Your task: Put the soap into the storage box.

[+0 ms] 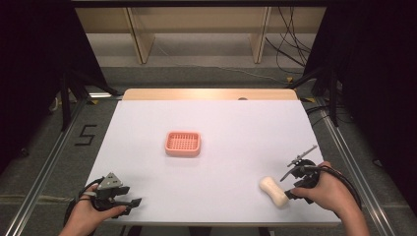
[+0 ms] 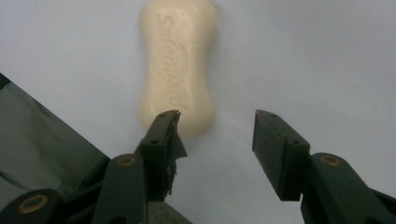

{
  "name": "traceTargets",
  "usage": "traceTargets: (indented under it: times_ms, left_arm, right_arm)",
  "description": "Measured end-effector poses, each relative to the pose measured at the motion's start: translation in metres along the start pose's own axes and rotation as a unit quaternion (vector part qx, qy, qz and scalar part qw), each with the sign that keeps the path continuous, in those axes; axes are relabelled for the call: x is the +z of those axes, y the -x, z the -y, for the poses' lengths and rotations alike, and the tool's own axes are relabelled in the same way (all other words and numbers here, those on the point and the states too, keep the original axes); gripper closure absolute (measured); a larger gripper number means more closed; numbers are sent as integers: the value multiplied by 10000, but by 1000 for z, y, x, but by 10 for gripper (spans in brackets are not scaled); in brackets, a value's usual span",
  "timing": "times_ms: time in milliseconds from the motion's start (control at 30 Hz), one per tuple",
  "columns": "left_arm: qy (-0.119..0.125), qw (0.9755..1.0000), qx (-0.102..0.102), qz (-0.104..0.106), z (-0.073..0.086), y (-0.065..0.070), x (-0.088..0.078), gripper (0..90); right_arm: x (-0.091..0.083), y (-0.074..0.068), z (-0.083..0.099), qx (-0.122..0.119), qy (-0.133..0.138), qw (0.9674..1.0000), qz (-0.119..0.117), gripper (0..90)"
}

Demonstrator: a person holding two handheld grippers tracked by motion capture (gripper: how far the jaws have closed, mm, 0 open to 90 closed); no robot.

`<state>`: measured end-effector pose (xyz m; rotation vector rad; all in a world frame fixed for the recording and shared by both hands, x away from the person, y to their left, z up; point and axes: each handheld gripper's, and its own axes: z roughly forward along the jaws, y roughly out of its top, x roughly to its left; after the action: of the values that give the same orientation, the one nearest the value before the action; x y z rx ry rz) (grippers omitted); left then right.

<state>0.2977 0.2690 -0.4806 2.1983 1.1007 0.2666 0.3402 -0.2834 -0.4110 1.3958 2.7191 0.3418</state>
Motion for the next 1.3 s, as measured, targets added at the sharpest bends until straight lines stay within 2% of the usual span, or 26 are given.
traceTargets:
  times_ms: [100,200,333,433,533,600,700,733,800,833,867,1000,1067,1100,1133,1233,1300]
  left_arm:
    - [-11,10000,46,-88,0,0,0,342]
    - [-27,9999,63,-75,0,-1,0,342]
    - [-5,10000,37,-76,0,0,1,342]
    - [-14,10000,39,-73,0,0,1,342]
    - [24,10000,42,-65,0,0,1,342]
    - [16,10000,41,-54,0,0,1,341]
    - [11,10000,46,-49,0,-1,1,341]
    - [0,10000,60,-47,0,-1,0,341]
    - [17,10000,40,-46,0,0,1,341]
    - [13,10000,53,-56,0,-1,1,341]
    - [-29,10000,59,-58,0,-1,0,341]
    - [-13,10000,62,-41,0,-1,0,341]
    - [-26,10000,33,-49,0,0,1,340]
    - [-22,10000,-3,-24,0,0,1,341]
    - [-6,10000,58,-56,0,-1,1,341]
    - [-27,10000,67,-52,0,-1,0,341]
    - [-25,10000,70,-55,0,-1,0,341]
  right_arm:
    - [-1,-3,-10,-84,-133,9999,-27,497]
    - [1,-6,-17,-97,-289,9995,-77,483]
    - [5,-8,-23,-79,-325,9994,-110,469]
    - [10,-9,-28,-204,-387,9990,-125,455]
    - [15,-11,-33,-131,-358,9991,-178,447]
    - [19,-13,-37,-130,-449,9988,-175,447]
    - [25,-13,-42,-239,-517,9981,-214,444]
    - [28,-16,-45,-121,-645,9976,-212,442]
    - [31,-15,-46,-198,-625,9976,-212,441]
    - [33,-17,-47,-86,-721,9971,-237,439]
    - [36,-15,-48,-195,-662,9974,-206,439]
    - [42,-17,-50,-122,-752,9969,-210,441]
    - [45,-16,-50,-203,-764,9966,-239,442]
    - [46,-18,-51,-97,-812,9964,-223,445]
    - [47,-18,-51,-179,-805,9963,-230,451]
    - [49,-17,-52,-235,-793,9963,-252,455]
    - [51,-19,-53,-38,-909,9955,-250,457]
